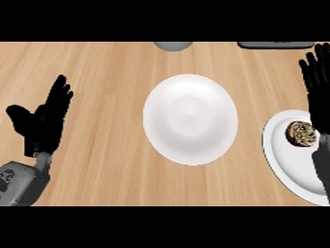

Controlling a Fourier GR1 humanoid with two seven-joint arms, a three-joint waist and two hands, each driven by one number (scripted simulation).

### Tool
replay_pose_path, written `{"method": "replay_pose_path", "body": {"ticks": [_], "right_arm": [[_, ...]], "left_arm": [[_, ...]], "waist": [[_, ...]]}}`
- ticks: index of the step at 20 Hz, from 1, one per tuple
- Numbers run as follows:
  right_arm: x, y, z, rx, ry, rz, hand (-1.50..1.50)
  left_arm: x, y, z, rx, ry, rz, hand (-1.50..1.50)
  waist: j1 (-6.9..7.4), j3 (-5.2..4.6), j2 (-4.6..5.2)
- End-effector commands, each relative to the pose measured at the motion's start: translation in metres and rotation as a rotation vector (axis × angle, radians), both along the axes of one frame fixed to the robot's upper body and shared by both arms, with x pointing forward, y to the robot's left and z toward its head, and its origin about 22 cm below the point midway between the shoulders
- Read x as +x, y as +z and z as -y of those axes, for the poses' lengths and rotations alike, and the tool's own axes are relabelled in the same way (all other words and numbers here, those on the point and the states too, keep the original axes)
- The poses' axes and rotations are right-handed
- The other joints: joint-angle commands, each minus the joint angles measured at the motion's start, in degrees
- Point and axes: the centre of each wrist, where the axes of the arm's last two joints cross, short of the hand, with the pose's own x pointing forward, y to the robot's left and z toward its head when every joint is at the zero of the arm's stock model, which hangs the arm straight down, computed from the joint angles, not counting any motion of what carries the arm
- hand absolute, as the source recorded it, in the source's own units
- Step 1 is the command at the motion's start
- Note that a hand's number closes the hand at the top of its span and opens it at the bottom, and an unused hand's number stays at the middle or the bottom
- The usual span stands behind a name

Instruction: Pick the cupcake from the plate and place it in the plate

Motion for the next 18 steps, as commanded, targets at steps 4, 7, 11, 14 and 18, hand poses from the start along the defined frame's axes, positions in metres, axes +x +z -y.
{"method": "replay_pose_path", "body": {"ticks": [4,7,11,14,18], "right_arm": [[0.026,-0.011,-0.010,0.021,0.122,-0.185,1.50],[0.012,0.024,0.043,-0.634,0.004,-0.159,1.50],[-0.004,-0.072,-0.021,-0.247,-0.252,-0.064,-1.50],[-0.021,-0.097,-0.015,-0.337,-0.194,0.009,-1.50],[-0.033,-0.077,0.005,-0.417,-0.263,0.014,-1.50]], "left_arm": [[-0.016,-0.019,-0.027,0.088,-0.067,0.022,0.00],[-0.021,-0.026,-0.020,0.090,-0.096,0.005,0.00],[-0.036,-0.048,-0.042,0.075,-0.137,-0.007,0.00],[-0.040,-0.061,-0.035,0.066,-0.130,-0.017,0.00],[-0.043,-0.060,-0.044,0.059,-0.147,-0.021,0.00]], "waist": [[0.11,-1.07,0.61],[0.17,-3.45,1.23],[-0.45,-1.06,0.68],[-0.74,-1.04,0.53],[-0.96,-1.09,0.35]]}}
